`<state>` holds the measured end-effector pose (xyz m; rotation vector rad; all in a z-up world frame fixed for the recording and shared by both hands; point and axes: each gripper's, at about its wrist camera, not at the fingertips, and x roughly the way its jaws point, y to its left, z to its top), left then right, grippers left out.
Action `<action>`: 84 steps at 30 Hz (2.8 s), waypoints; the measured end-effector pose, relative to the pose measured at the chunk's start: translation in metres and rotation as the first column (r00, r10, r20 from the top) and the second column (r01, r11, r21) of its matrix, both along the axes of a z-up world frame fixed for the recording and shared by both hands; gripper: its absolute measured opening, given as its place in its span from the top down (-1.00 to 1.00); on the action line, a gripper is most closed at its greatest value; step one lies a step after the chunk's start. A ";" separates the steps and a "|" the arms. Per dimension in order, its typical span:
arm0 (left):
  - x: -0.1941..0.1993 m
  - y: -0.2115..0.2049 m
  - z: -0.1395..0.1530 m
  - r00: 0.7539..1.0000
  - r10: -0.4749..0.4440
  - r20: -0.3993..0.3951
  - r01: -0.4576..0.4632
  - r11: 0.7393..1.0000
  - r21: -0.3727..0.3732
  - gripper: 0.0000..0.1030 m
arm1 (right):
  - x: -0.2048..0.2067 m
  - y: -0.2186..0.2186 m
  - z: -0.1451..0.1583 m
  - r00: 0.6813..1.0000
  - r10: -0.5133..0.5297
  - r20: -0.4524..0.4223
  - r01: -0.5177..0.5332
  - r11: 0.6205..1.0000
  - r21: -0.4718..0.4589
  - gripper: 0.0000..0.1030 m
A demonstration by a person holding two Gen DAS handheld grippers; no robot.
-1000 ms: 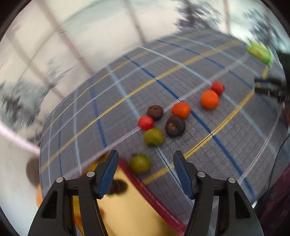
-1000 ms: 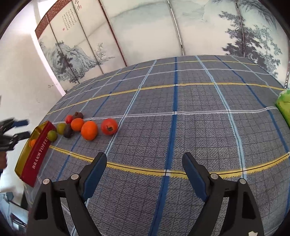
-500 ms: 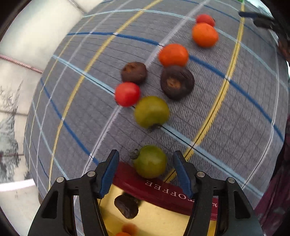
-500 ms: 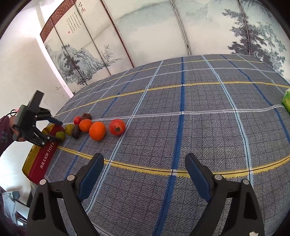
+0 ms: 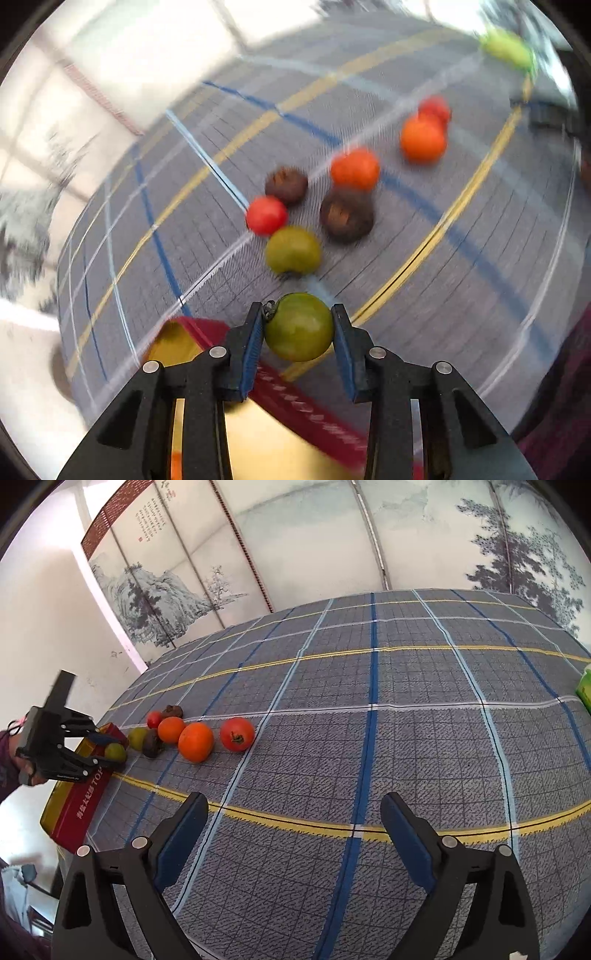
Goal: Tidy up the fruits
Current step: 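Carry the lime into the tin and release it while the right gripper grasps a large orange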
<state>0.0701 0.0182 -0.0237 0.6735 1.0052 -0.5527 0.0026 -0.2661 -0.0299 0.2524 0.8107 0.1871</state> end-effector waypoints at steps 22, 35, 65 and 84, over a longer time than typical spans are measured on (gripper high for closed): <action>-0.099 0.031 0.061 0.924 0.381 -0.025 -0.360 0.848 -0.389 0.28 | 0.065 0.121 0.021 0.893 0.450 -0.001 -0.441 0.876 -0.195 -0.20; -0.115 0.120 0.056 0.801 0.599 -0.020 -0.559 0.734 -0.387 0.28 | 0.094 0.136 -0.001 0.873 0.470 -0.129 -0.486 0.822 -0.298 0.29; -0.087 0.180 -0.007 0.703 0.711 0.023 -0.678 0.680 -0.280 0.26 | -0.037 0.187 0.062 0.837 0.536 0.108 -0.535 0.844 -0.042 0.29; -0.091 0.182 -0.007 0.737 0.667 0.105 -0.618 0.729 -0.294 0.06 | -0.043 0.230 0.075 0.800 0.593 0.088 -0.591 0.805 -0.056 0.29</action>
